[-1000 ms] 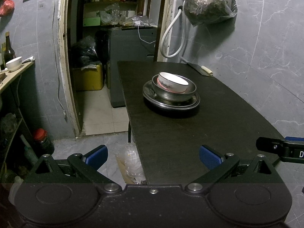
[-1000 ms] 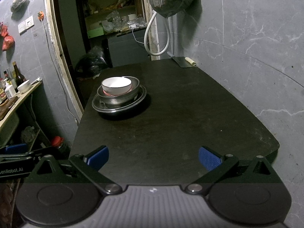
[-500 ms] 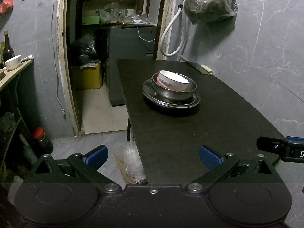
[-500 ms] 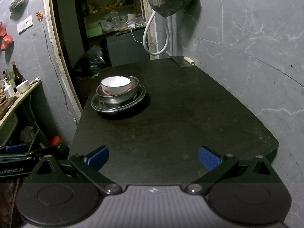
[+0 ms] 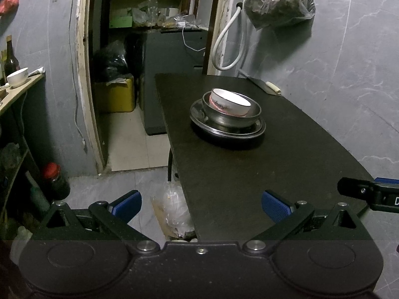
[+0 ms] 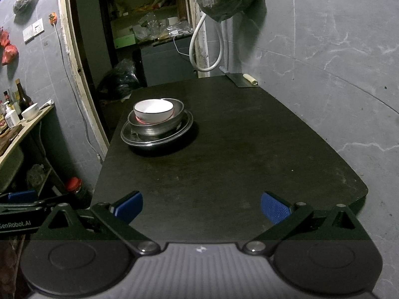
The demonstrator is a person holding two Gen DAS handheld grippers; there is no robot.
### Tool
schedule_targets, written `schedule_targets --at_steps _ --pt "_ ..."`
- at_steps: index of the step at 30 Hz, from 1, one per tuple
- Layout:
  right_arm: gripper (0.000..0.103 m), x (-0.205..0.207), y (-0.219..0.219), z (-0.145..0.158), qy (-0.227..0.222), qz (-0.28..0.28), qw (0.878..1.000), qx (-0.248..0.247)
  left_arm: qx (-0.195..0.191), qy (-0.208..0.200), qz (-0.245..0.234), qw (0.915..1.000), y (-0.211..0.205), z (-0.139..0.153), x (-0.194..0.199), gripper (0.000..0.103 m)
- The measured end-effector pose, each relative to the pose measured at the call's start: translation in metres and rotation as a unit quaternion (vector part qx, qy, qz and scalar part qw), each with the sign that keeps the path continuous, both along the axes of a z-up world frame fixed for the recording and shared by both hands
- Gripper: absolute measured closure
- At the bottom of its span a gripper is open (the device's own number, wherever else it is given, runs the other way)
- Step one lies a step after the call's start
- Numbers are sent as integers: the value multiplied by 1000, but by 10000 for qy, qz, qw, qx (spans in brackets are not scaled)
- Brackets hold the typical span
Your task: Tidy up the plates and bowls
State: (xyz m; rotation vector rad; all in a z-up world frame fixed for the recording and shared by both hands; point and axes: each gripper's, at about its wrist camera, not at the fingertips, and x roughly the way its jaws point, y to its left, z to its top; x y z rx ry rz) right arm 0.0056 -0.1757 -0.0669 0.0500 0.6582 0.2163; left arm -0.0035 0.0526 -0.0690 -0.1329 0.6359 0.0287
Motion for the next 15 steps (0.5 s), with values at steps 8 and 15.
schedule_targets --at_steps 8,15 --pt "0 0 2 -1 13 13 10000 -18 2 29 31 10000 1 0 1 1" --pt "0 3 3 -2 36 8 10000 -26 -54 123 116 9998 5 -2 3 1"
